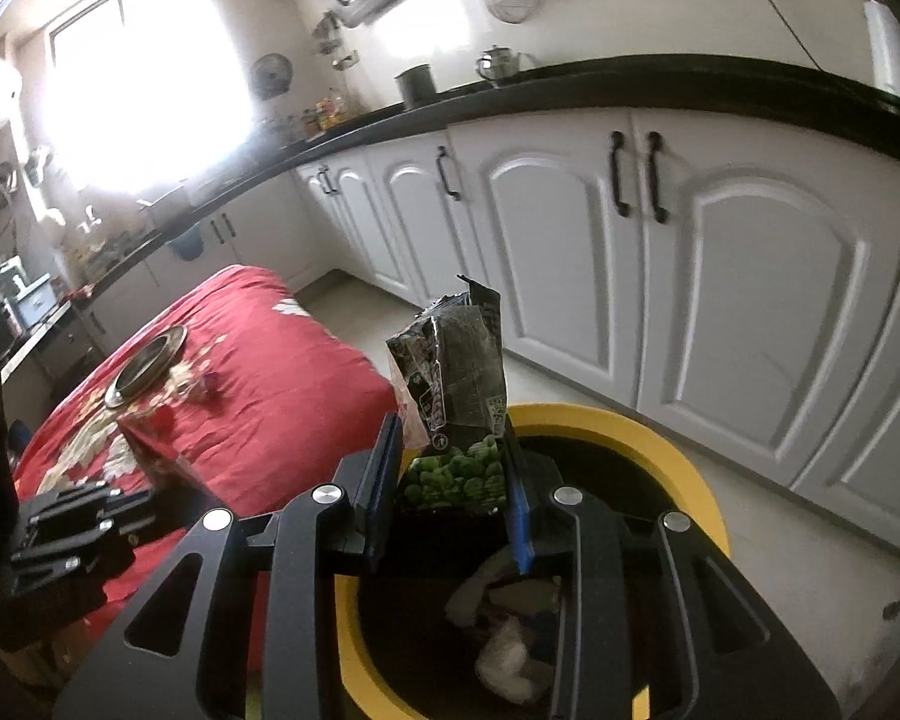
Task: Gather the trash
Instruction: 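Carry the red wrapper with the left gripper while the right gripper carries the pea bag to the bin, then open both grippers over the bin, dropping the wrapper and pea bag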
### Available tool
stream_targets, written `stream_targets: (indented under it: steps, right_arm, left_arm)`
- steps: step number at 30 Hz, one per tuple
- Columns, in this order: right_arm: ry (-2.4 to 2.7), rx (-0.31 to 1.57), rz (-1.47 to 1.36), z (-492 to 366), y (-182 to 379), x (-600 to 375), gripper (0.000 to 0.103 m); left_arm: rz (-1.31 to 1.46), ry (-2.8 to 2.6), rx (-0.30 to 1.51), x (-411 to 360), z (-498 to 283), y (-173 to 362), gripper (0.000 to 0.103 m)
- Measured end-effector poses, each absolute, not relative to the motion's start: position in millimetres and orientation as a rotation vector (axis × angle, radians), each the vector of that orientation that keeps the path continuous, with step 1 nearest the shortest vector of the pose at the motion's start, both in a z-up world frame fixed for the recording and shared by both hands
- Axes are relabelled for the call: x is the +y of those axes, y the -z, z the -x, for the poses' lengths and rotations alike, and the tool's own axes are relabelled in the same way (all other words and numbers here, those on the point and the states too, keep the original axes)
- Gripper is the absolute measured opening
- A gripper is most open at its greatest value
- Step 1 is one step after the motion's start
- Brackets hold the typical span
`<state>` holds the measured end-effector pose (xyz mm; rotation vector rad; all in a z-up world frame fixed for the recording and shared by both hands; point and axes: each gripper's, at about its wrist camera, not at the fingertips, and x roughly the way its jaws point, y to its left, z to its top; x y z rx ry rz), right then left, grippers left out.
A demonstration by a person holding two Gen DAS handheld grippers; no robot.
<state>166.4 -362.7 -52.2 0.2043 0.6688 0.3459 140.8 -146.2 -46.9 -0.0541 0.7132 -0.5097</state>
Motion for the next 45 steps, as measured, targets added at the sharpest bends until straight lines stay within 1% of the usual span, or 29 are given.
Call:
stream_targets:
  steps: [21,28,29,30,31,32,34,36,38,39,41,42,45]
  right_arm:
    - [-0.293,0.781,-0.249,-177.0,86.2,-394.0,0.032]
    - [-0.299,0.793,-0.269,-179.4,91.1,-396.2,0.038]
    - [-0.296,0.792,-0.271,-179.5,91.4,-396.6,0.039]
    - [-0.293,0.792,-0.274,-179.8,91.4,-397.0,0.042]
    - [-0.291,0.790,-0.279,-180.0,91.4,-397.5,0.047]
    - [-0.287,0.787,-0.285,-180.0,91.6,-398.6,0.048]
    - [-0.284,0.786,-0.293,-180.4,91.8,-400.4,0.049]
    - [-0.281,0.786,-0.300,-181.1,91.8,-401.4,0.051]
    - [-0.274,0.783,-0.304,-180.5,91.7,-402.2,0.053]
    - [-0.273,0.781,-0.305,-180.5,91.0,-402.6,0.054]
    - [-0.268,0.771,-0.307,-179.0,88.8,-402.9,0.057]
    - [-0.267,0.767,-0.308,-178.9,87.5,-403.4,0.060]
    - [-0.273,0.746,-0.304,-176.9,81.4,-400.6,0.062]
  left_arm:
    - [-0.041,0.632,0.786,-198.2,-140.7,80.3,0.006]
    - [-0.053,0.640,0.816,-206.8,-146.8,90.1,0.007]
    - [-0.056,0.635,0.820,-207.2,-148.3,91.3,0.011]
    - [-0.054,0.635,0.824,-207.2,-148.7,92.2,0.015]
    - [-0.051,0.632,0.828,-206.8,-149.1,93.1,0.024]
    - [-0.048,0.630,0.831,-205.7,-150.0,94.2,0.032]
    - [-0.044,0.623,0.836,-203.8,-151.4,95.2,0.038]
    - [-0.035,0.614,0.841,-202.3,-152.6,95.5,0.048]
    - [-0.018,0.600,0.839,-197.4,-154.1,94.4,0.063]
    - [-0.010,0.591,0.840,-194.8,-154.7,93.7,0.068]
    - [0.009,0.579,0.844,-189.5,-156.3,92.7,0.086]
    - [0.028,0.565,0.848,-183.9,-157.9,91.9,0.091]
    - [0.065,0.527,0.847,-170.6,-159.8,88.7,0.092]
